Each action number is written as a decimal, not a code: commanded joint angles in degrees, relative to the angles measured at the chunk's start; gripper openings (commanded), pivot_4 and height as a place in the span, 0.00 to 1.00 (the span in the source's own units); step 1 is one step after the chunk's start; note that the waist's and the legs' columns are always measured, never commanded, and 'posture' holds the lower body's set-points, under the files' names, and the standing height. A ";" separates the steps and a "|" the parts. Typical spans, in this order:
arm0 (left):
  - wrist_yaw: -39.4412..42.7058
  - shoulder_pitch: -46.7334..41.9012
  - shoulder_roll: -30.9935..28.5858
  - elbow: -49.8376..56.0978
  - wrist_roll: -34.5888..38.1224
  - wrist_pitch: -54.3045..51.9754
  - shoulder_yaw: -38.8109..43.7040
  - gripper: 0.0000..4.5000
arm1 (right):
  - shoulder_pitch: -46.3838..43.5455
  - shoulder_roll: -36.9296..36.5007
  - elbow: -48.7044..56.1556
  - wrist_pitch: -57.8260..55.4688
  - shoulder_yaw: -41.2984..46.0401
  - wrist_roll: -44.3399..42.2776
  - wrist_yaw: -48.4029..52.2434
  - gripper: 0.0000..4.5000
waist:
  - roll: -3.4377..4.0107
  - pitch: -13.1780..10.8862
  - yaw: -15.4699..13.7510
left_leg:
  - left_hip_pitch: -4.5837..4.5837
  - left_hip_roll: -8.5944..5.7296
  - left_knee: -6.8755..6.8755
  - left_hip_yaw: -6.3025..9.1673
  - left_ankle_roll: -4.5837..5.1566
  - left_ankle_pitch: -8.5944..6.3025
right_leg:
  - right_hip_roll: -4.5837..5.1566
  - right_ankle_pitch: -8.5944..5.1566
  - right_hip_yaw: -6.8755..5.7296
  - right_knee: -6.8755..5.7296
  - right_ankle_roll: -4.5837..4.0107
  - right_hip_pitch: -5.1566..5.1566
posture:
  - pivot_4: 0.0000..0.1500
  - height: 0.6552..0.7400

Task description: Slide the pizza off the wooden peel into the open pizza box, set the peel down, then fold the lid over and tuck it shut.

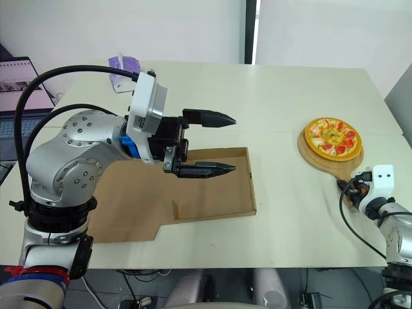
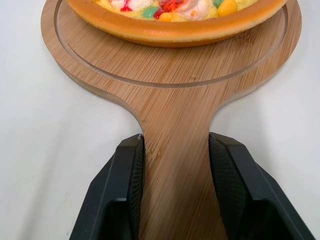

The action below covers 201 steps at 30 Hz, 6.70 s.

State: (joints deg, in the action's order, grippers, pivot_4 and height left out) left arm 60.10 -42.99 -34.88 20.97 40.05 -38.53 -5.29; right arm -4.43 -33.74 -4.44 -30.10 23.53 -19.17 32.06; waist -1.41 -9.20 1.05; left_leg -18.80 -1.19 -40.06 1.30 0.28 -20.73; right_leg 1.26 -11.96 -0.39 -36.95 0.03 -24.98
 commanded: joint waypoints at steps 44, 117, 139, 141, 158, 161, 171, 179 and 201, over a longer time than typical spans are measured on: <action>8.64 6.48 -19.80 -5.61 -1.29 0.72 12.47 1.00 | -18.84 -5.39 2.19 26.26 -19.77 7.70 18.62 0.36 | 0.54 -0.53 -0.87 | -0.28 -0.11 0.00 0.08 0.03 -0.02 | 0.14 0.00 -0.14 0.03 0.00 -0.43 | 1.00 1.00; 7.69 7.99 -19.80 -5.66 -2.14 2.35 12.55 1.00 | -26.24 -4.69 -10.84 43.14 -23.35 18.38 14.24 0.36 | 0.53 -0.53 -0.82 | -0.25 -0.10 -0.01 0.05 0.03 -0.02 | 0.14 0.00 -0.12 0.00 -0.02 -0.42 | 1.00 1.00; -0.21 -0.32 -4.44 -5.30 -1.81 2.87 7.64 1.00 | -15.45 -10.82 -0.28 14.24 -6.01 9.92 5.60 0.36 | 0.53 -0.53 -1.87 | -0.31 -0.19 -0.08 0.06 0.05 -0.03 | 0.23 0.02 -0.11 0.00 0.00 -0.38 | 1.00 1.00; -0.78 -0.42 -2.46 -5.31 -2.34 3.46 6.75 1.00 | -11.14 -11.39 4.54 7.50 -2.20 8.58 4.22 0.36 | 0.53 -0.53 -1.88 | -0.29 -0.17 -0.06 0.06 0.05 -0.03 | 0.22 0.01 -0.11 -0.02 0.00 -0.39 | 1.00 1.00; 4.62 0.55 1.57 -5.61 -1.77 4.12 0.92 1.00 | 14.32 -5.38 37.91 -35.76 13.45 -4.72 0.50 0.36 | 0.65 -0.45 -0.96 | -0.08 -0.09 -0.04 0.05 0.09 -0.05 | 0.03 -0.01 -0.04 -0.07 0.03 -0.16 | 1.00 1.00; 4.63 0.40 1.87 -5.82 -2.09 4.35 0.90 1.00 | 15.22 -4.57 38.83 -37.36 12.87 -5.48 -0.37 0.36 | 0.64 -0.45 -0.92 | -0.08 -0.10 -0.04 0.06 0.01 -0.01 | 0.03 -0.01 -0.05 -0.04 0.03 -0.16 | 1.00 1.00; 3.73 1.67 0.32 -4.56 -2.21 3.57 2.10 1.00 | 11.09 -7.87 34.75 -30.86 13.29 -4.05 -1.87 1.00 | 0.64 -0.45 -0.77 | -0.09 -0.11 -0.04 0.01 0.01 0.00 | 0.02 -0.02 -0.01 -0.05 0.04 -0.14 | 1.00 1.00; -3.60 6.70 -3.48 -0.03 0.92 -2.32 8.92 1.00 | -4.18 -14.75 27.54 -20.26 3.25 -4.42 2.89 1.00 | 0.61 -0.47 -0.54 | -0.04 -0.05 -0.03 0.09 0.11 -0.06 | -0.03 -0.02 -0.08 -0.03 0.03 -0.16 | 1.00 1.00; -44.44 79.00 9.30 26.71 44.24 -8.11 43.67 1.00 | -36.26 0.08 17.99 -4.70 -28.76 -8.85 23.30 1.00 | 0.45 -0.52 -0.92 | -0.09 -0.06 -0.01 0.17 0.08 -0.07 | 0.23 -0.01 -0.16 0.09 -0.03 -0.26 | 1.00 1.00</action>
State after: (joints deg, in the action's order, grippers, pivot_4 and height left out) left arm 15.73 34.08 -26.19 44.72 81.61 -48.89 36.30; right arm -38.89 -34.05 12.03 -35.02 -5.05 -26.69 54.49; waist -0.96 -9.72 0.13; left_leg -18.90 -1.26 -40.07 1.47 0.37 -20.81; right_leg 1.49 -11.98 -0.56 -36.86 -0.01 -25.25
